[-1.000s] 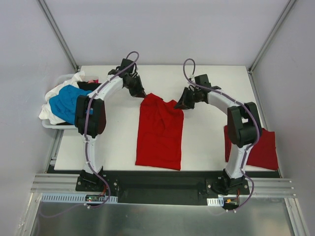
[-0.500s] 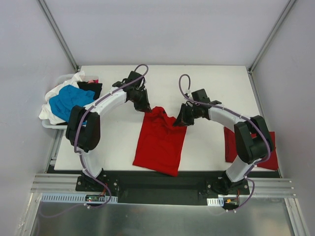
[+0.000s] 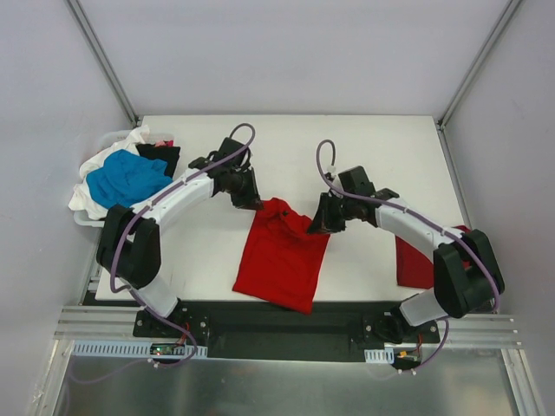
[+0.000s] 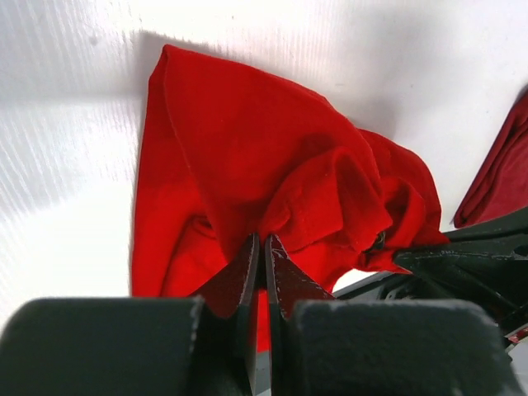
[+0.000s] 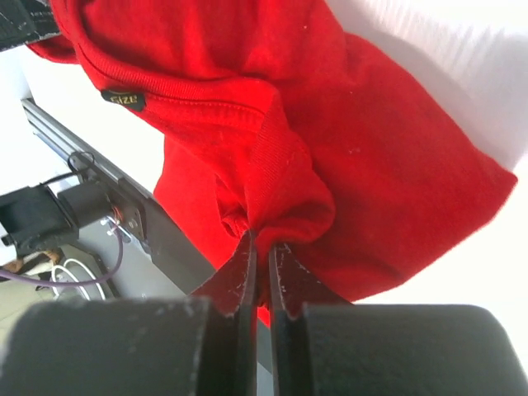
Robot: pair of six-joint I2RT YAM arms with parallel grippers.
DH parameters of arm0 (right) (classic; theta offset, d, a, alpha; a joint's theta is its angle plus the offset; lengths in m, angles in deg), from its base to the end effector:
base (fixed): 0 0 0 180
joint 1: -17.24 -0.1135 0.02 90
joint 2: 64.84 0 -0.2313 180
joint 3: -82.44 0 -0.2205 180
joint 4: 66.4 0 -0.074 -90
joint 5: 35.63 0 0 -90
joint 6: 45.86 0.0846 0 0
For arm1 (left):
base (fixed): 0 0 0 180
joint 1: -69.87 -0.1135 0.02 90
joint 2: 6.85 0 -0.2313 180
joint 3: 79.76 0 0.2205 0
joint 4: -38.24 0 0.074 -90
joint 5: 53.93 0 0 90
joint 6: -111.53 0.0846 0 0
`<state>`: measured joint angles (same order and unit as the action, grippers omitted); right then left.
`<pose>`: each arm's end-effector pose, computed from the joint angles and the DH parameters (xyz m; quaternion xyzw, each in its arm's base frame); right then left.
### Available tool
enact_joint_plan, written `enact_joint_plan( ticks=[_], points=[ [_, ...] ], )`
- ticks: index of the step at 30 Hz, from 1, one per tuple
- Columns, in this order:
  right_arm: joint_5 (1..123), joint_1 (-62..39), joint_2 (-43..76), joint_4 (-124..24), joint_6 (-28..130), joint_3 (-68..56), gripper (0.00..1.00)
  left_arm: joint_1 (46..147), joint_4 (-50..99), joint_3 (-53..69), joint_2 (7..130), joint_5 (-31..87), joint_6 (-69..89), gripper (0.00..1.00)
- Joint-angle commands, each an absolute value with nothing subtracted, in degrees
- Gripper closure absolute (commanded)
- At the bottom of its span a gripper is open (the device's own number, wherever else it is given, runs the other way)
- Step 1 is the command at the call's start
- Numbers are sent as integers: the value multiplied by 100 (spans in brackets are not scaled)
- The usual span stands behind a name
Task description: Fold and stack the t-shirts
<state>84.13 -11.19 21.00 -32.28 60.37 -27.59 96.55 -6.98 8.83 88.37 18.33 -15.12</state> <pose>0.2527 0.1846 0.1710 -0.1839 0.8937 0.3488 0.2142 0.3061 -0.1827 0.1968 -0.0309 0.9346 -0.2935 0.1983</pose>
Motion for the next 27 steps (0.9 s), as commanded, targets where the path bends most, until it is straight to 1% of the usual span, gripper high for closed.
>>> enact_joint_plan(
  ticks=[1, 6, 14, 27],
  points=[
    [8285, -1168, 1559, -2837, 5891, -3078, 99, 9826, -682, 539, 8359, 1937, -1697, 100],
    [8232, -1194, 1225, -2688, 5794, -3491, 100, 9949, -673, 82, 8122, 1972, -1776, 100],
    [8145, -1265, 873, -2609, 5785, -3957, 99, 10107, -673, -279, 7902, 2033, -1873, 100],
    [8065, -1274, 767, -2503, 5741, -3993, 99, 10221, -673, 28, 8227, 2034, -1908, 100]
  ],
)
